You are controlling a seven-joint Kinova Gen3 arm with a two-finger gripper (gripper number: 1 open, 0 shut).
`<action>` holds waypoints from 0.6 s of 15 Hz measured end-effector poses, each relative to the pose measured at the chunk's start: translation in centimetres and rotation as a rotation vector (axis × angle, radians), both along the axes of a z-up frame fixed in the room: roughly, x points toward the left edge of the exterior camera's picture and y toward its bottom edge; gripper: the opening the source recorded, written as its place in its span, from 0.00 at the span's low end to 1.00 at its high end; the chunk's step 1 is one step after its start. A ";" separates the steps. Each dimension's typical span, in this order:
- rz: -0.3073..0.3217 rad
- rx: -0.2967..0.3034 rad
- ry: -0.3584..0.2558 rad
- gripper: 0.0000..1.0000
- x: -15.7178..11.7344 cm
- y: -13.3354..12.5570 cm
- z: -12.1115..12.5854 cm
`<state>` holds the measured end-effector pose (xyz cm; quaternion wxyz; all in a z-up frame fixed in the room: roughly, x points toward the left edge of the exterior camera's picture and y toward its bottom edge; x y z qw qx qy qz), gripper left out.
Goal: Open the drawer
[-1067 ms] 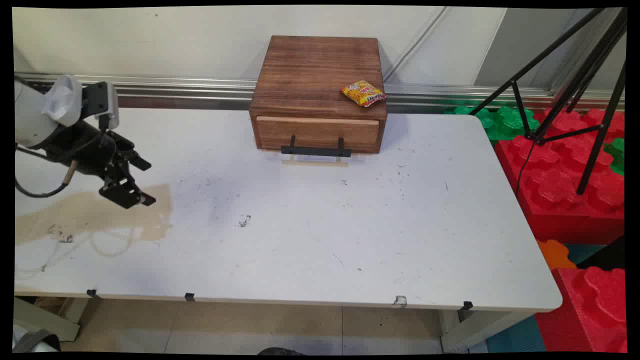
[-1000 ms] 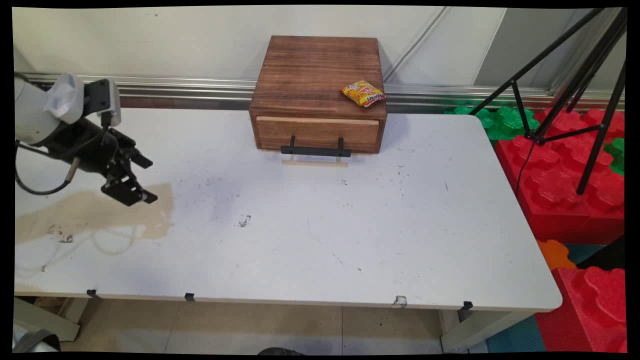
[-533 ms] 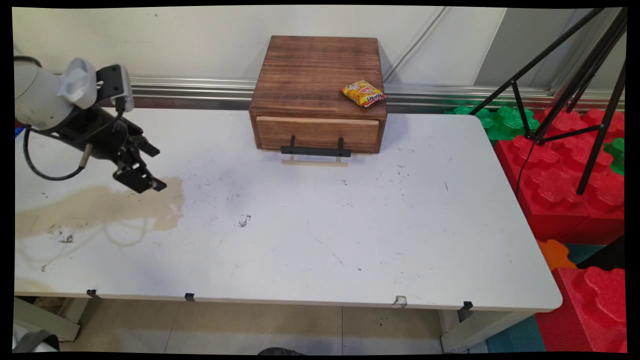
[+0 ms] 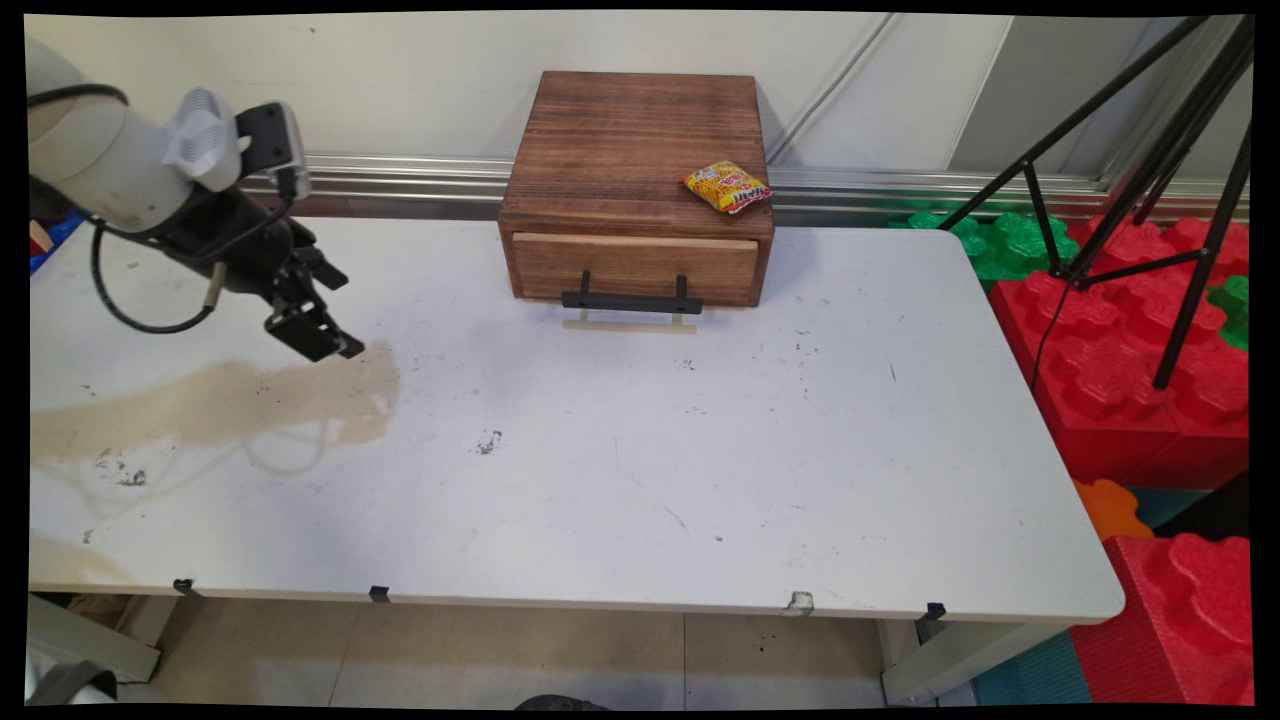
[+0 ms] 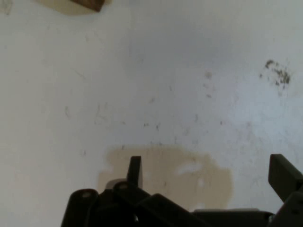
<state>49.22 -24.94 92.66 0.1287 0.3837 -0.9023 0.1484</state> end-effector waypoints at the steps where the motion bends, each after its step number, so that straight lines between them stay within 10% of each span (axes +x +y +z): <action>1: 0.000 -0.001 -0.002 1.00 -0.3 -0.3 0.1; 9: 0.003 0.003 -0.019 1.00 -3.2 -2.7 0.7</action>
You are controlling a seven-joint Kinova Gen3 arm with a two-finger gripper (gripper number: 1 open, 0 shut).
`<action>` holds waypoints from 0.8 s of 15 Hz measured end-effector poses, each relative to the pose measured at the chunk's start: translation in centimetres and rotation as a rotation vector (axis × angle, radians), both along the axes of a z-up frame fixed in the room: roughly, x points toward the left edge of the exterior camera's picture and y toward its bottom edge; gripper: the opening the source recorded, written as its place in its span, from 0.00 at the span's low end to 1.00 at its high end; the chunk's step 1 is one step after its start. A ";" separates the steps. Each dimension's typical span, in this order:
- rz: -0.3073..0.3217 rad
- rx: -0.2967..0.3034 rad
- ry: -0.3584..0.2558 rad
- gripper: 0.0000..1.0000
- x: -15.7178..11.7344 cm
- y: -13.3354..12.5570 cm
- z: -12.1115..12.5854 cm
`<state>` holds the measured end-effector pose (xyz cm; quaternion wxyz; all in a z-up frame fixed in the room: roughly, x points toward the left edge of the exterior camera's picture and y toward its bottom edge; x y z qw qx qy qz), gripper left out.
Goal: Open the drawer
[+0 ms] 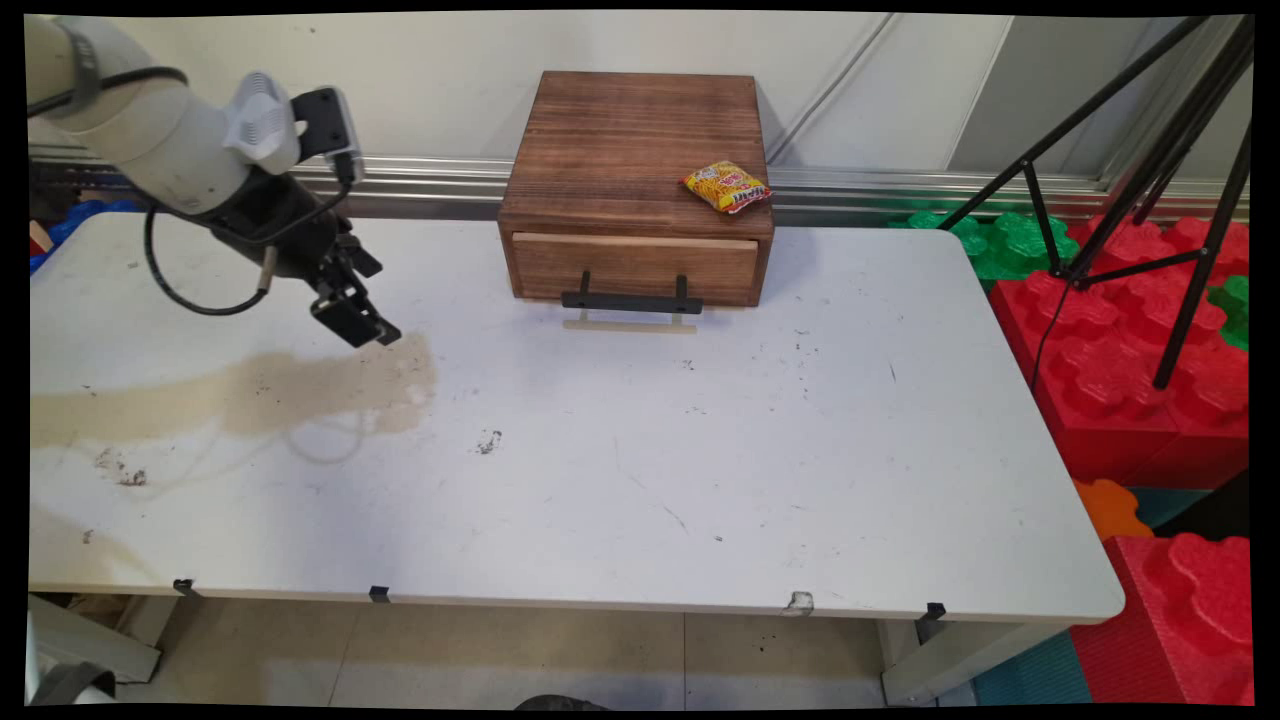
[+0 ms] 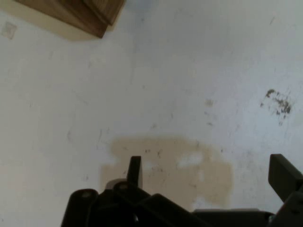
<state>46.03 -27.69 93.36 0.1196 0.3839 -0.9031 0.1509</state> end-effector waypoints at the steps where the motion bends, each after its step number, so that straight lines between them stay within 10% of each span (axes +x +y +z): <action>1: -0.003 0.000 -0.003 1.00 -0.5 -0.3 0.0; 12: -0.002 -0.027 -0.016 1.00 -6.0 -3.5 -0.3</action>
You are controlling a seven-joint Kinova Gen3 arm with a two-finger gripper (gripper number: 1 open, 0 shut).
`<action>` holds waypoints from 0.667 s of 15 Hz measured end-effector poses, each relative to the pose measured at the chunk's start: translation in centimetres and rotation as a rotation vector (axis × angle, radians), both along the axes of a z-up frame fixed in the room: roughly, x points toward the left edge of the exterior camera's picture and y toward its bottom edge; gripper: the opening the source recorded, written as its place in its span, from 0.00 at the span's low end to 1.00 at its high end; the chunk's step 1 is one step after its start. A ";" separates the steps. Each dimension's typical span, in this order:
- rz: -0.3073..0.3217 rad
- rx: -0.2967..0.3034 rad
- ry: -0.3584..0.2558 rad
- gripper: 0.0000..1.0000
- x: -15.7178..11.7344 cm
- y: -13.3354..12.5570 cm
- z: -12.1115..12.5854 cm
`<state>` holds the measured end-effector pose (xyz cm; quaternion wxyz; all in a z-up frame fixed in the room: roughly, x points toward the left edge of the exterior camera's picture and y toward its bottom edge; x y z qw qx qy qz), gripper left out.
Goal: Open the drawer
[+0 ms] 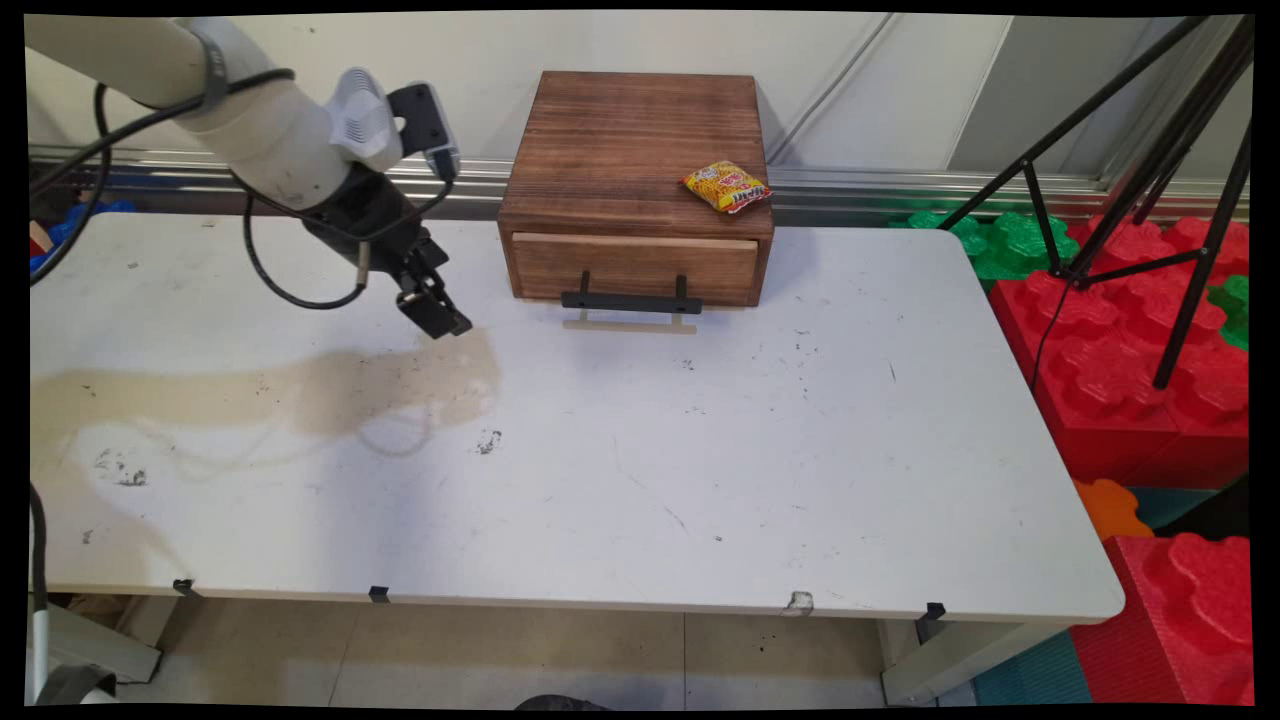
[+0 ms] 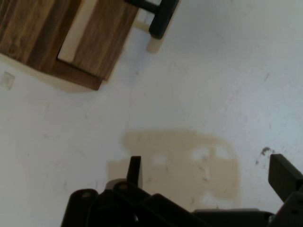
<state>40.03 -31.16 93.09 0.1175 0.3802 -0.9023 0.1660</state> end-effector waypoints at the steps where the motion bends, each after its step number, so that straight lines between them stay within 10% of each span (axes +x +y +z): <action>1: 0.002 -0.003 -0.001 1.00 -0.5 -0.2 -0.1; 10: -0.015 -0.038 -0.018 1.00 -4.0 -1.2 -0.9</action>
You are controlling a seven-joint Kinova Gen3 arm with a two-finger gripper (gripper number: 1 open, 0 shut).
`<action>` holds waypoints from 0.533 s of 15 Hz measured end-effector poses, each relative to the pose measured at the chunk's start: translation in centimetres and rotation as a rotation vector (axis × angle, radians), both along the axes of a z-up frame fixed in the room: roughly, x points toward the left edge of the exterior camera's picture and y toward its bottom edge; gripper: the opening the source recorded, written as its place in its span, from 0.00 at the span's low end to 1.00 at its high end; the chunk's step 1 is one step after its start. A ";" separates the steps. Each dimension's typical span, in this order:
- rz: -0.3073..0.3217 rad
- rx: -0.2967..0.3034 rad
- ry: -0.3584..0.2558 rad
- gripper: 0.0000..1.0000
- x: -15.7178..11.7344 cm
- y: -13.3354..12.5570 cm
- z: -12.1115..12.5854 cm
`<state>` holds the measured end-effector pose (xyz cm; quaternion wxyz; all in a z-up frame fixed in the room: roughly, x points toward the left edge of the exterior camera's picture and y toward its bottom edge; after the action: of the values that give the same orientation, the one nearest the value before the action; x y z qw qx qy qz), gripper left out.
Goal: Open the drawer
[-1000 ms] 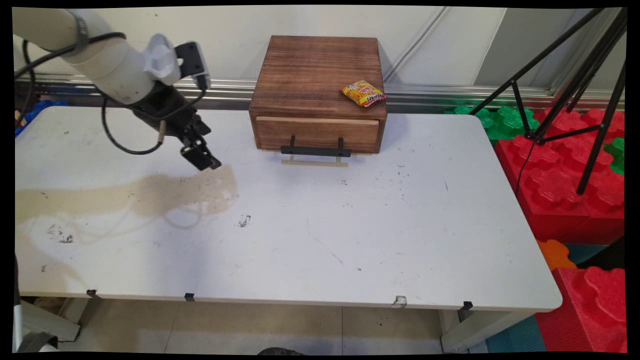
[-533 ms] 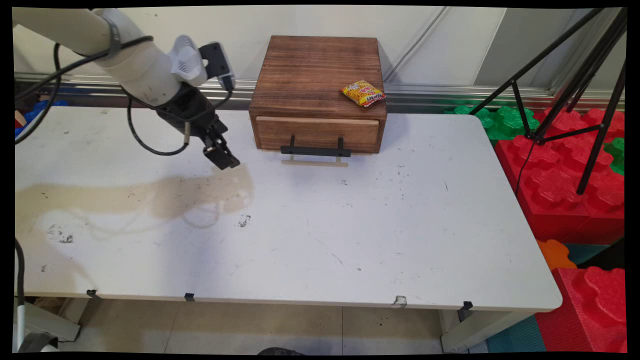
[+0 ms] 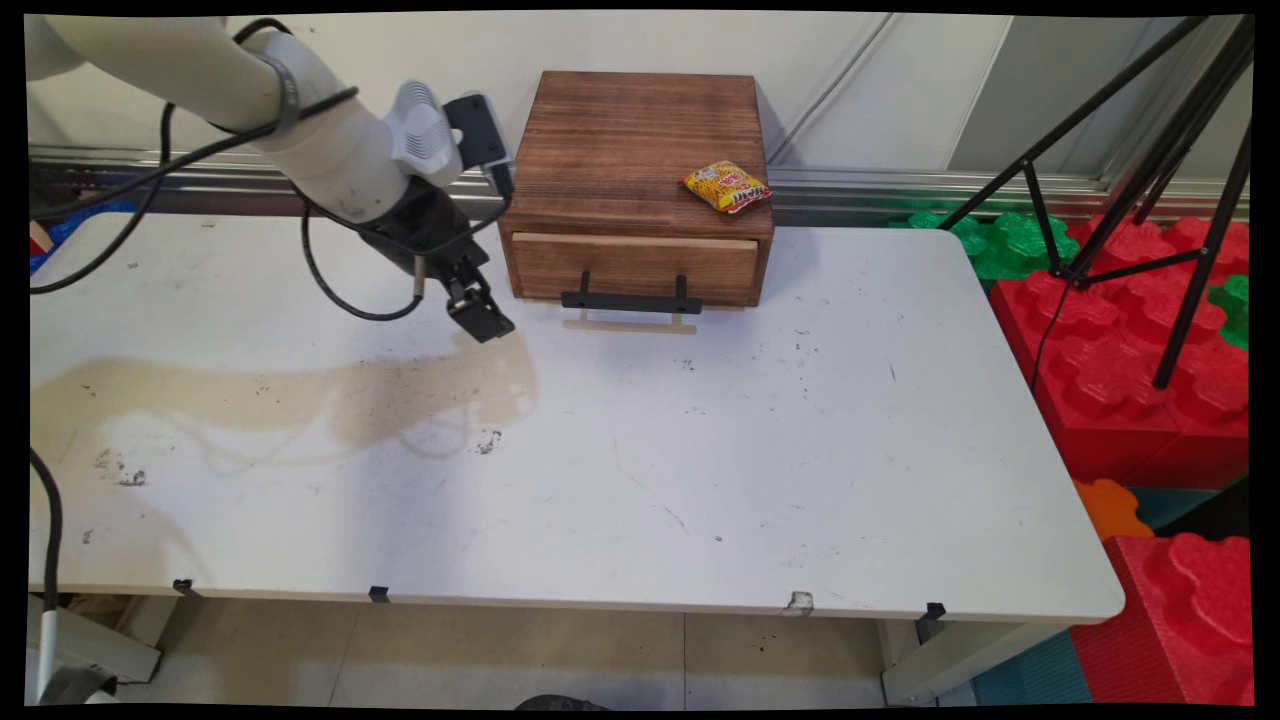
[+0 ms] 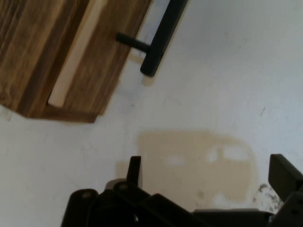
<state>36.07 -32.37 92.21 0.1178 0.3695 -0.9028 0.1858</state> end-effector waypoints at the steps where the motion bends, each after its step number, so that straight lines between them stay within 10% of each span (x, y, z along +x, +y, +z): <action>1: -0.007 -0.008 -0.004 1.00 -0.5 -0.1 -0.1; 8: -0.031 -0.059 -0.010 1.00 -2.9 -0.8 -0.8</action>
<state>33.16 -33.12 91.45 0.1271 0.3508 -0.9031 0.2124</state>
